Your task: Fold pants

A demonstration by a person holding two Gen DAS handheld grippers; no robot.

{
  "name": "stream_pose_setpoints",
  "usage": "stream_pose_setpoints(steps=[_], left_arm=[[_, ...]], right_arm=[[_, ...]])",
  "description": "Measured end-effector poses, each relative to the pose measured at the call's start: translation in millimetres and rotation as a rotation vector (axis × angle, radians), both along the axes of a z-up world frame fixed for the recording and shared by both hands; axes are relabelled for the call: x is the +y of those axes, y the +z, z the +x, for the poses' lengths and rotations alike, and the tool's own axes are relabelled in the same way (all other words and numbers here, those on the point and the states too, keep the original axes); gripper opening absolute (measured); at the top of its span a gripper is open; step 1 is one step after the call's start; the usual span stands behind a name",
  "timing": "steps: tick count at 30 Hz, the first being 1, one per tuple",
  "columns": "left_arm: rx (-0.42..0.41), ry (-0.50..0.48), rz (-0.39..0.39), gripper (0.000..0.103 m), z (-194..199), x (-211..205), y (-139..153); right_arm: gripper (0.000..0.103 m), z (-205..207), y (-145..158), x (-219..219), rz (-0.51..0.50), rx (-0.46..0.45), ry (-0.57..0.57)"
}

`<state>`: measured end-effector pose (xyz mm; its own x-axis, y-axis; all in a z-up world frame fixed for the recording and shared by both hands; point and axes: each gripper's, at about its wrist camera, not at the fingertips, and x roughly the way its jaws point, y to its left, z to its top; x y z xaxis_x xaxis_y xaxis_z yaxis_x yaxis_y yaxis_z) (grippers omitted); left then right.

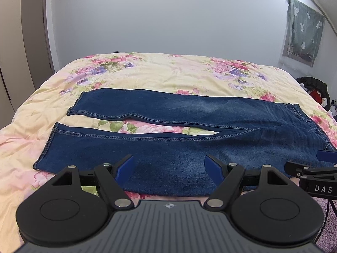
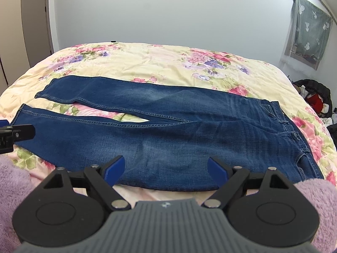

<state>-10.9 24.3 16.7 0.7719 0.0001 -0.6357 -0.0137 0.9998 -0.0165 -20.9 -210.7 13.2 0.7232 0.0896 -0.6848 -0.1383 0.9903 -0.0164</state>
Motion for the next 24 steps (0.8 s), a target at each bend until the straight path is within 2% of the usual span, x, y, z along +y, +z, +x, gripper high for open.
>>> stream_pose_setpoints(steps=[14,24], left_arm=[[0.01,0.008,-0.017,0.088,2.9,-2.0,-0.5],[0.006,-0.02,-0.006,0.088,3.1,-5.6,0.9]], right_arm=[[0.082,8.0,-7.3,-3.8,0.024,0.022,-0.013],[0.082,5.2,-9.7,-2.6,0.032,0.042,0.005]])
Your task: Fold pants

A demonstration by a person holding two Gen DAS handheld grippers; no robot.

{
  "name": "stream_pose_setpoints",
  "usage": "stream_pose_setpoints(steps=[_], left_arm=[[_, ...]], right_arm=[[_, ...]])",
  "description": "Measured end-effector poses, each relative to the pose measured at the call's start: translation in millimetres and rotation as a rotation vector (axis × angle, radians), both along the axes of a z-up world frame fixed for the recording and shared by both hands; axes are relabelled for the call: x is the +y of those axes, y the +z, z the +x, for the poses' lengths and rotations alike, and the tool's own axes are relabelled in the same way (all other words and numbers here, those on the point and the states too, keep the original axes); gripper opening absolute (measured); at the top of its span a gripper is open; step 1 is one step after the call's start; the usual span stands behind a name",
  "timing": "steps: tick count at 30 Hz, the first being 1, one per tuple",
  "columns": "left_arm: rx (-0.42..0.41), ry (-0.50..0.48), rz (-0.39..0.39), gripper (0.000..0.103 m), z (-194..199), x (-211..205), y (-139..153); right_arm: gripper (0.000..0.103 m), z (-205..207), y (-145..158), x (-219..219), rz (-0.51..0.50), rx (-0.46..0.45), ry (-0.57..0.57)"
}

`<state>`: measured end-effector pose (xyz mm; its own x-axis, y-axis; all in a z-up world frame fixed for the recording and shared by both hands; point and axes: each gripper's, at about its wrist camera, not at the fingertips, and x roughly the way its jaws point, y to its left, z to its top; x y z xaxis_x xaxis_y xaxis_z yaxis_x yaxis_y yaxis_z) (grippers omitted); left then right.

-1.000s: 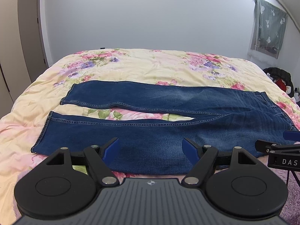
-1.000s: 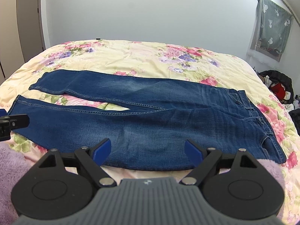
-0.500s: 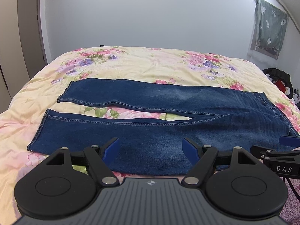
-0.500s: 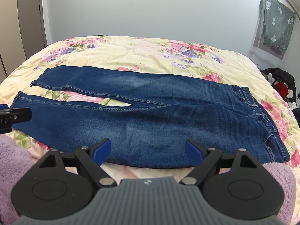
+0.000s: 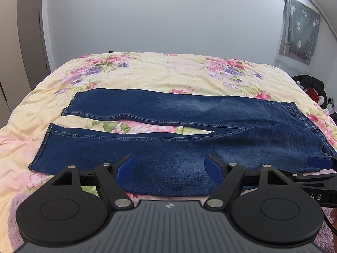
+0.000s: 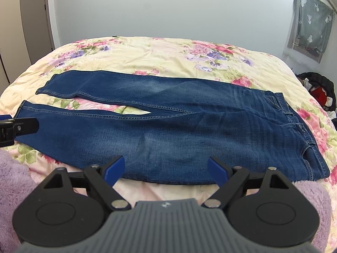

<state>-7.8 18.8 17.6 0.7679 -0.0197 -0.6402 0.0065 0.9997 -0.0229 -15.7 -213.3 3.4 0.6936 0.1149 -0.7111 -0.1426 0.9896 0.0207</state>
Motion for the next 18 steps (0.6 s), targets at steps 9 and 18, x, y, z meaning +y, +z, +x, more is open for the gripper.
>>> stream_pose_setpoints(steps=[9,18], left_arm=[[0.002,0.005,-0.009,0.088,2.9,-1.1,-2.7],[0.006,0.007,-0.012,0.088,3.6,1.4,-4.4]], right_arm=[[0.082,4.8,-4.0,3.6,-0.002,0.009,0.007],[0.082,7.6,-8.6,3.7,-0.002,0.02,-0.008]])
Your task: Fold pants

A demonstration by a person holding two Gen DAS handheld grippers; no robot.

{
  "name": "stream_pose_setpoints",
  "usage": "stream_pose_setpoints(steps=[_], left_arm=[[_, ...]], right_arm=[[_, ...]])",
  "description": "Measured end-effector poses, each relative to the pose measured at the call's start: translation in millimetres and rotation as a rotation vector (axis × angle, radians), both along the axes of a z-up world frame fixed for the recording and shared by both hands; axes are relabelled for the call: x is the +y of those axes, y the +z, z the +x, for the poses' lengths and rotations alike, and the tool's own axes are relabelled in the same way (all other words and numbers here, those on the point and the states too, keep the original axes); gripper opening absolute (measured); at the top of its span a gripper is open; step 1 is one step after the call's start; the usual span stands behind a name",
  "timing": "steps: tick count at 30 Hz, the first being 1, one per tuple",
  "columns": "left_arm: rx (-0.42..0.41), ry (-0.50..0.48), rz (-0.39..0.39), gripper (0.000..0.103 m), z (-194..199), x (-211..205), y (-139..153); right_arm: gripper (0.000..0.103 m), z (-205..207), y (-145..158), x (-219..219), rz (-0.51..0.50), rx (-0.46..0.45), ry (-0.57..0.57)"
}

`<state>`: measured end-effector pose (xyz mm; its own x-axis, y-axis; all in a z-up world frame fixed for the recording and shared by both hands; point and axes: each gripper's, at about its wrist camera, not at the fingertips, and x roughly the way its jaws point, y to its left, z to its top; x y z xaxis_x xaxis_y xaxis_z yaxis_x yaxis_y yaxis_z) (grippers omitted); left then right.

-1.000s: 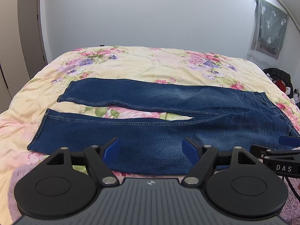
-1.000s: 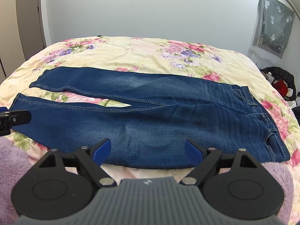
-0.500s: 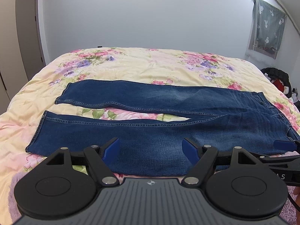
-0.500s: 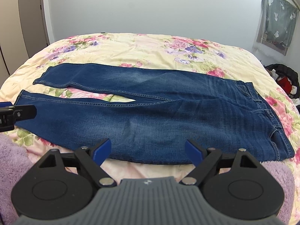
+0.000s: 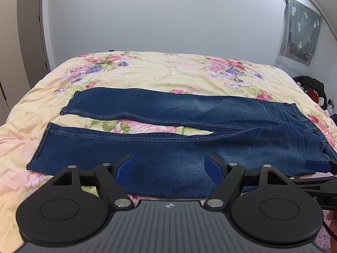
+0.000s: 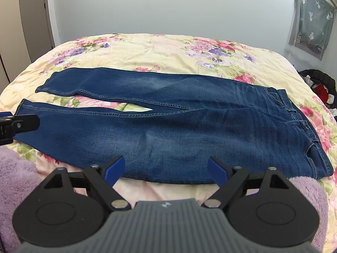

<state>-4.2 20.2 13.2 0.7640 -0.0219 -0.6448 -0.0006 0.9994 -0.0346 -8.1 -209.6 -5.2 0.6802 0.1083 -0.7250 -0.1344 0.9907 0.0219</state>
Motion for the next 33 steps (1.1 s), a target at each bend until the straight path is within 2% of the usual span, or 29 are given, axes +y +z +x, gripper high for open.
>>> stream_pose_setpoints(steps=[13,19,23,29,33], left_arm=[[0.017,0.007,0.006,0.088,4.9,5.1,-3.2],[0.033,0.01,0.035,0.088,14.1,10.3,-7.7],[0.04,-0.01,0.08,0.088,32.8,30.5,-5.2],[0.03,-0.017,0.162,0.079,69.5,95.6,5.4],[0.095,-0.091,0.262,0.067,91.0,131.9,-5.8]], right_arm=[[0.082,1.4,-0.5,-4.3,0.0,-0.001,-0.02],[0.082,10.6,0.0,-25.6,0.02,-0.012,-0.051],[0.082,28.3,4.2,-69.0,0.036,-0.044,-0.083],[0.082,58.6,11.9,-165.1,-0.063,-0.151,-0.192],[0.082,85.5,13.6,-231.3,-0.067,-0.091,-0.198]])
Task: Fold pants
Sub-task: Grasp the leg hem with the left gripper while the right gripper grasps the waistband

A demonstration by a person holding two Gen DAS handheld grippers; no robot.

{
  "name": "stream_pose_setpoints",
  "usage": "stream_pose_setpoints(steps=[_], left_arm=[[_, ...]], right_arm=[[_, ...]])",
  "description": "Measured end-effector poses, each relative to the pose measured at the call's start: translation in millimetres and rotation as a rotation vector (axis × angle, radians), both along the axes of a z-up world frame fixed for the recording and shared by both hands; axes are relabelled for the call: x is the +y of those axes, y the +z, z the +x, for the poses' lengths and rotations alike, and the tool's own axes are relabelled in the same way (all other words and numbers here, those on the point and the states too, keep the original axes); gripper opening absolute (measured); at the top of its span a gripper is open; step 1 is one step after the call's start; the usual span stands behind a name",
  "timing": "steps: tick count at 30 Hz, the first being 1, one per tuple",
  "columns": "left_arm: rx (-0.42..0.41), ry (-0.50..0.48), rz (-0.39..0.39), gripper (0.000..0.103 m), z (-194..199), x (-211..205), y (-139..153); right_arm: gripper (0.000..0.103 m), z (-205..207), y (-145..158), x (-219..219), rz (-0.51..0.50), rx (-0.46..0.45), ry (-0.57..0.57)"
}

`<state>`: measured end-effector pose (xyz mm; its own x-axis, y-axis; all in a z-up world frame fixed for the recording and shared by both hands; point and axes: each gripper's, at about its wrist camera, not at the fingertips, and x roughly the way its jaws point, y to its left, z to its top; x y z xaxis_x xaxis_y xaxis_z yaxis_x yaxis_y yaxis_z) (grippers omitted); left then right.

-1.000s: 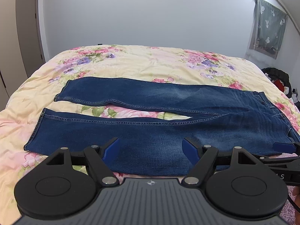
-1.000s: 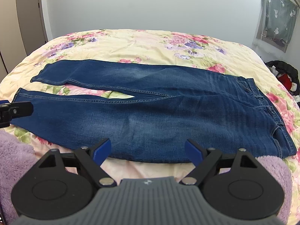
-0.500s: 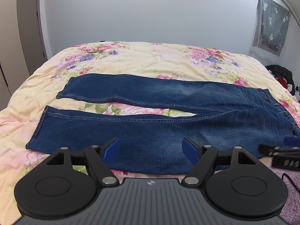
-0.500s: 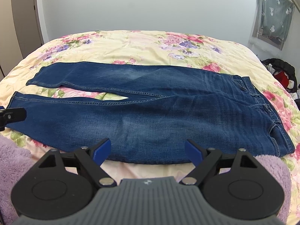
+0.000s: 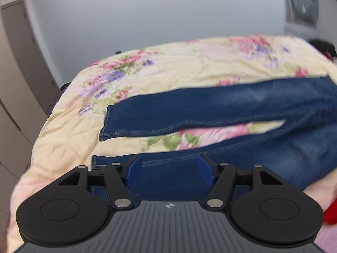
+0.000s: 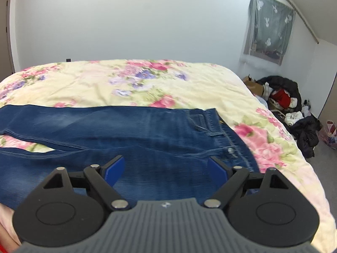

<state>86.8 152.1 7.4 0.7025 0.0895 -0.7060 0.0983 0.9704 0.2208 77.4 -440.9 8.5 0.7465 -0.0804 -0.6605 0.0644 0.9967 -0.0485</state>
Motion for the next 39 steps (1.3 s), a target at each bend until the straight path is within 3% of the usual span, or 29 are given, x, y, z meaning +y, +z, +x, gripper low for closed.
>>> stream_pose_setpoints(steps=[2,4,6,9,13,17,21,25,27,33,39], left_arm=[[0.061,-0.06,0.039,0.065,5.0,14.8,-12.9],[0.106,-0.098,0.103,0.061,5.3,23.1,-26.9],[0.164,-0.156,0.204,0.061,0.6,29.0,-43.1],[0.262,-0.22,0.299,0.061,-4.7,40.1,-65.5],[0.381,-0.296,0.429,0.061,-9.9,47.5,-99.7],[0.426,-0.299,0.47,0.062,-5.5,45.1,-127.2],[0.388,-0.212,0.492,0.061,3.5,41.2,-143.2],[0.332,-0.173,0.43,0.029,3.1,39.7,-132.9],[0.287,-0.149,0.423,0.018,2.0,39.3,-123.7],[0.177,-0.048,0.363,0.011,0.6,37.5,-92.1],[0.162,0.005,0.367,0.009,11.0,32.4,-83.7]], right_arm=[[0.081,11.5,-2.8,-30.8,-0.022,0.041,-0.017],[0.073,19.8,-6.5,-61.4,-0.06,0.074,-0.042],[0.054,25.5,-8.9,-89.5,-0.108,0.111,-0.07],[0.043,28.0,-12.0,-131.9,-0.182,0.169,-0.106],[0.036,27.6,-14.3,-170.6,-0.366,0.239,-0.094],[0.036,23.0,-7.0,-202.8,-0.414,0.267,-0.148],[0.034,12.1,-12.9,-207.8,-0.452,0.276,-0.111],[0.033,0.0,-40.7,-189.8,-0.449,0.292,-0.035],[0.026,-5.5,-53.7,-184.0,-0.435,0.296,-0.011],[0.025,-18.0,-91.9,-153.7,-0.451,0.32,0.142],[0.025,-28.1,-114.1,-129.5,-0.479,0.347,0.292]])
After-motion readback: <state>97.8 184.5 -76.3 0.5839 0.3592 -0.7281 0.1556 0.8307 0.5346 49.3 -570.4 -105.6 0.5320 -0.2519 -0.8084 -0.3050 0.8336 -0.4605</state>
